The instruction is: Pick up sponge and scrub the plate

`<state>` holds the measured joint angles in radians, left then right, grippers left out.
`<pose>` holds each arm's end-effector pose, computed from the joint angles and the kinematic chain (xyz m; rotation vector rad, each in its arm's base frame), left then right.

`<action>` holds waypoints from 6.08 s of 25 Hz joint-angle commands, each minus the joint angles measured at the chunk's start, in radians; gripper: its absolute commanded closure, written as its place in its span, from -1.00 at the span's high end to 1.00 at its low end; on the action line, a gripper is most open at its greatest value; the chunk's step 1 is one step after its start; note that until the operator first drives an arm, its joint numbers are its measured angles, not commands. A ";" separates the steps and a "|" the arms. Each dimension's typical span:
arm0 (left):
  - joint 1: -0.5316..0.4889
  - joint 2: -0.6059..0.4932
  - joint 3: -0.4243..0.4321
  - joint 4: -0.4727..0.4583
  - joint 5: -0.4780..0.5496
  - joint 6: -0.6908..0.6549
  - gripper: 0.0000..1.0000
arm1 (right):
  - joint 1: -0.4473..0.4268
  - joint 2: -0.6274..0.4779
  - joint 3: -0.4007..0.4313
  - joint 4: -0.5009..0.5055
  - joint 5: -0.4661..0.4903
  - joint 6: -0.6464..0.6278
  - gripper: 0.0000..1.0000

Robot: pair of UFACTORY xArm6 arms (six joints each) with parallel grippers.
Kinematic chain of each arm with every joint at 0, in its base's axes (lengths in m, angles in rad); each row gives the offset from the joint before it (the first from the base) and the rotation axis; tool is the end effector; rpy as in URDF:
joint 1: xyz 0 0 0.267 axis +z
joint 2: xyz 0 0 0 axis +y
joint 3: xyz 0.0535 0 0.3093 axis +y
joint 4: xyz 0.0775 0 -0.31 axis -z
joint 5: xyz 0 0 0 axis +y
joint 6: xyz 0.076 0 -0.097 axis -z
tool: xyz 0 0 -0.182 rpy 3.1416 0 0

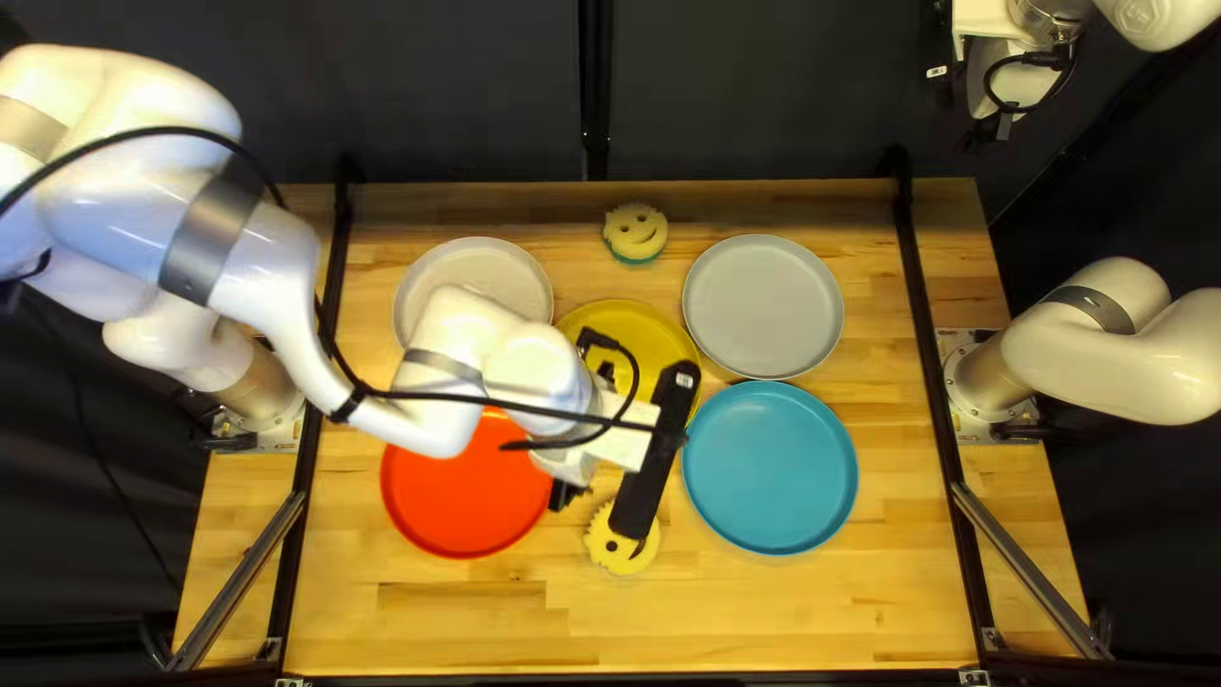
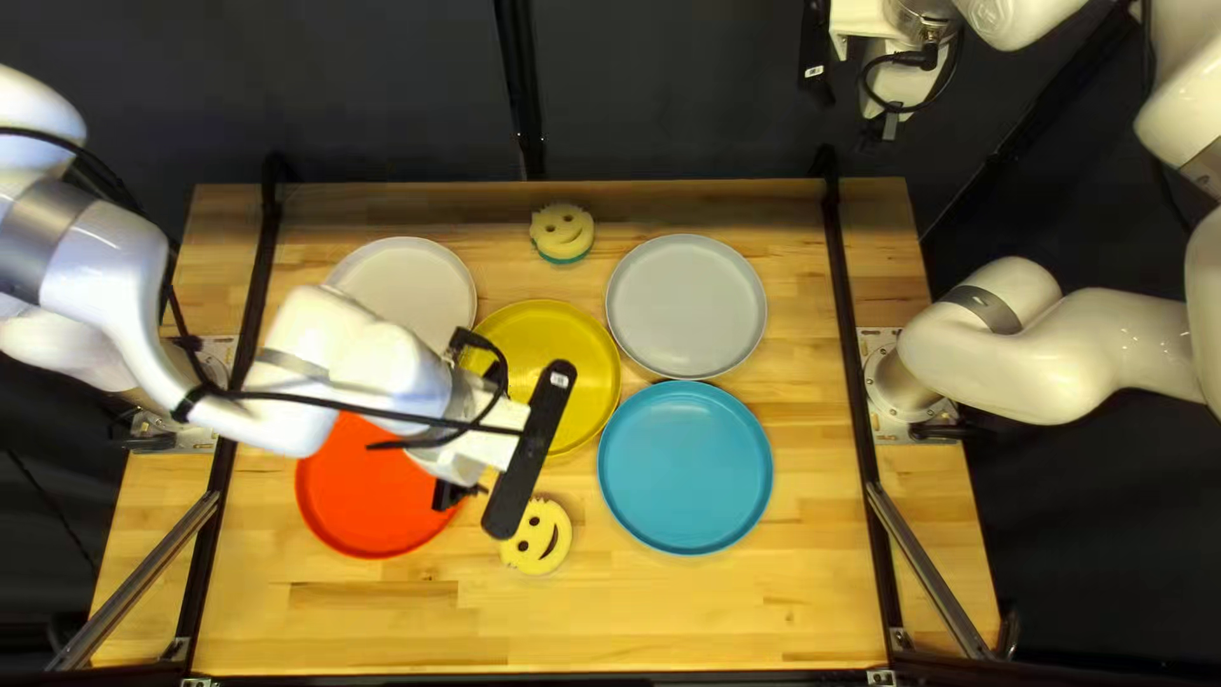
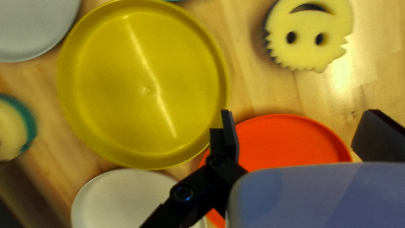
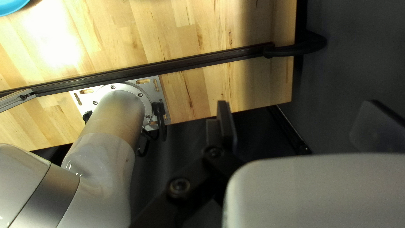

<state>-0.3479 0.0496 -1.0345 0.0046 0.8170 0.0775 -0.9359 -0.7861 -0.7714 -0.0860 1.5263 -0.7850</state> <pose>0.4623 -0.1669 0.2041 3.0406 -0.6612 0.2602 0.1083 -0.1868 0.3213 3.0527 -0.2269 -0.0687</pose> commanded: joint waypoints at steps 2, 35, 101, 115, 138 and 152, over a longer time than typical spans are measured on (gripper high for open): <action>0.000 0.000 0.000 -0.001 -0.001 0.000 1.00 | 0.000 0.000 0.000 0.000 0.000 0.000 1.00; -0.230 0.336 -0.120 0.293 -0.179 -0.374 1.00 | 0.000 0.000 0.000 0.000 0.000 0.000 1.00; -0.344 0.003 0.174 0.158 -0.013 -0.510 -1.00 | 0.000 0.000 0.000 0.000 0.000 0.000 1.00; -0.283 -0.081 0.336 0.090 -0.087 -0.465 -1.00 | 0.000 0.000 0.000 0.000 0.000 0.000 1.00; -0.043 -0.145 0.496 0.015 -0.213 -0.179 -1.00 | 0.000 0.000 0.000 0.000 0.000 0.000 1.00; -0.220 -0.084 0.440 -0.079 -0.219 -0.268 -1.00 | 0.000 0.000 0.000 0.000 0.000 0.000 1.00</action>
<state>-0.5391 -0.0412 -0.5733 -0.0705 0.5814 -0.1576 -0.9359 -0.7861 -0.7714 -0.0860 1.5263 -0.7850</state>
